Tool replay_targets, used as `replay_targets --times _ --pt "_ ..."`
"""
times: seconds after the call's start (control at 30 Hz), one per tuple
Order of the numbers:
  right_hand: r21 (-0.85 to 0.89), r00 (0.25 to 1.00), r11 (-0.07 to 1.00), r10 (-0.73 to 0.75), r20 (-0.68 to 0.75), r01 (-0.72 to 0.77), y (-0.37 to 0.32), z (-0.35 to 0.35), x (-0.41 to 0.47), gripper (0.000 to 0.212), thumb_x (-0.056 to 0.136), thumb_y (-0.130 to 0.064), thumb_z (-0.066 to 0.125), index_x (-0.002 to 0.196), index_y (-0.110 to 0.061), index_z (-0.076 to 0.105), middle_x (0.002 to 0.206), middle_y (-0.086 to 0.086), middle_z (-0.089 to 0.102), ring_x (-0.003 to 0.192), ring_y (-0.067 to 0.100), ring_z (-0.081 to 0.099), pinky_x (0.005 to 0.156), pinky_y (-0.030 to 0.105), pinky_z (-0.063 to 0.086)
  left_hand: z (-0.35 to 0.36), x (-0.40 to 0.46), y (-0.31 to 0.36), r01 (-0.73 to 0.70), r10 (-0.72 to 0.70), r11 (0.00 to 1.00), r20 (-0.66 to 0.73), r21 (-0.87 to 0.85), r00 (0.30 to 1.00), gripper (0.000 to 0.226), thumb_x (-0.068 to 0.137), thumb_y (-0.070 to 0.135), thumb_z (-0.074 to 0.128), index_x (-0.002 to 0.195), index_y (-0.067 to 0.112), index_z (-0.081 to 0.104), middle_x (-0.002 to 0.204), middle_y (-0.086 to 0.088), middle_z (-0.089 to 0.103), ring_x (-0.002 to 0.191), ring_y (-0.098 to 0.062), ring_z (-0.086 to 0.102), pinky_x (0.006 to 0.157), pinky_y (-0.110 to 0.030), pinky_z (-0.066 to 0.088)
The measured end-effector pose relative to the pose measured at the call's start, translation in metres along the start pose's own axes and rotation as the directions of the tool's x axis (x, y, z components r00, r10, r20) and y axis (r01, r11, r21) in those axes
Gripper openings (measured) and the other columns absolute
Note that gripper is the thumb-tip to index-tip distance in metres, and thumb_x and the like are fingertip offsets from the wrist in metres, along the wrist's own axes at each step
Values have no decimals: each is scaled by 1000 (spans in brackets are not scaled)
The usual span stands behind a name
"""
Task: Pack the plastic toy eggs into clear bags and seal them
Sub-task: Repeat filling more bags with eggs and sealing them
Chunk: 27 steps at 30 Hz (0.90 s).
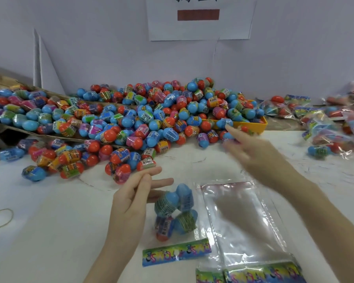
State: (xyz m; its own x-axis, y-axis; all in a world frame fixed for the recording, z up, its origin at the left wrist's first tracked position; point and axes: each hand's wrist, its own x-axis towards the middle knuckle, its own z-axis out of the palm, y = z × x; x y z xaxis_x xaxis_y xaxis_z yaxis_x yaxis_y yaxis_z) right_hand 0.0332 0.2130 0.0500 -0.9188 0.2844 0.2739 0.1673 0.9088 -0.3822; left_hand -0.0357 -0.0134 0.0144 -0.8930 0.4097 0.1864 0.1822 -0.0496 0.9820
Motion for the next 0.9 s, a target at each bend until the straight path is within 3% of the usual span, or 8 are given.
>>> replay_targets --times 0.07,0.13,0.2,0.27,0.37,0.53,0.63,0.9 --pt "106 987 992 82 -138 -68 -10 16 -6 71 82 -60 31 144 -26 25 139 -10 40 120 12 46 100 27 29 0 0 0 6 -6 1000 7 -9 1000 28 95 10 35 95 16 63 80 7 74 66 -8 68 56 -11 49" --pt "441 995 892 85 51 -99 -28 27 -16 78 71 -65 30 139 -27 34 125 -13 52 95 3 58 84 20 42 0 1 -1 20 -20 999 3 -30 1000 28 95 11 35 96 15 63 80 6 74 65 -9 68 55 -11 49" --pt "698 974 684 82 212 -209 -42 36 -24 67 72 -64 41 124 -23 53 109 -6 65 85 5 64 74 19 51 -1 1 -2 43 -43 997 10 -61 999 27 95 14 36 97 16 63 81 5 74 66 -10 69 55 -12 50" --pt "791 937 520 58 344 -323 -47 46 -25 42 76 -54 60 105 -24 62 93 -6 71 82 4 66 68 16 50 -1 2 -2 58 -56 996 29 -73 998 27 95 16 36 99 17 62 83 4 74 69 -10 69 56 -13 50" --pt "847 930 399 42 366 -352 -54 51 -26 36 61 -34 73 93 -19 67 81 -4 72 76 3 65 64 14 48 -2 2 -1 80 -76 994 58 -72 995 28 92 25 36 105 19 60 87 5 74 73 -10 69 57 -14 50" --pt "870 941 361 81 328 -334 -52 52 -26 21 62 -28 69 81 -19 70 85 3 73 74 4 64 60 13 47 -6 1 -2 235 -223 969 142 -76 964 56 59 55 55 111 34 53 94 15 72 82 -3 68 59 -11 50" --pt "878 945 352 77 319 -325 -53 51 -27 20 61 -34 68 76 -22 72 86 4 73 77 8 64 63 15 49 -6 -1 -5 294 -285 955 160 -41 945 60 45 49 67 102 33 57 89 13 72 81 1 67 58 -9 49" --pt "870 935 356 30 354 -341 -47 44 -27 29 73 -32 58 94 -18 71 93 3 73 85 13 67 73 21 54 -10 3 -10 289 -277 952 116 -101 954 22 75 29 57 87 20 73 88 5 74 79 -6 68 58 -15 52"
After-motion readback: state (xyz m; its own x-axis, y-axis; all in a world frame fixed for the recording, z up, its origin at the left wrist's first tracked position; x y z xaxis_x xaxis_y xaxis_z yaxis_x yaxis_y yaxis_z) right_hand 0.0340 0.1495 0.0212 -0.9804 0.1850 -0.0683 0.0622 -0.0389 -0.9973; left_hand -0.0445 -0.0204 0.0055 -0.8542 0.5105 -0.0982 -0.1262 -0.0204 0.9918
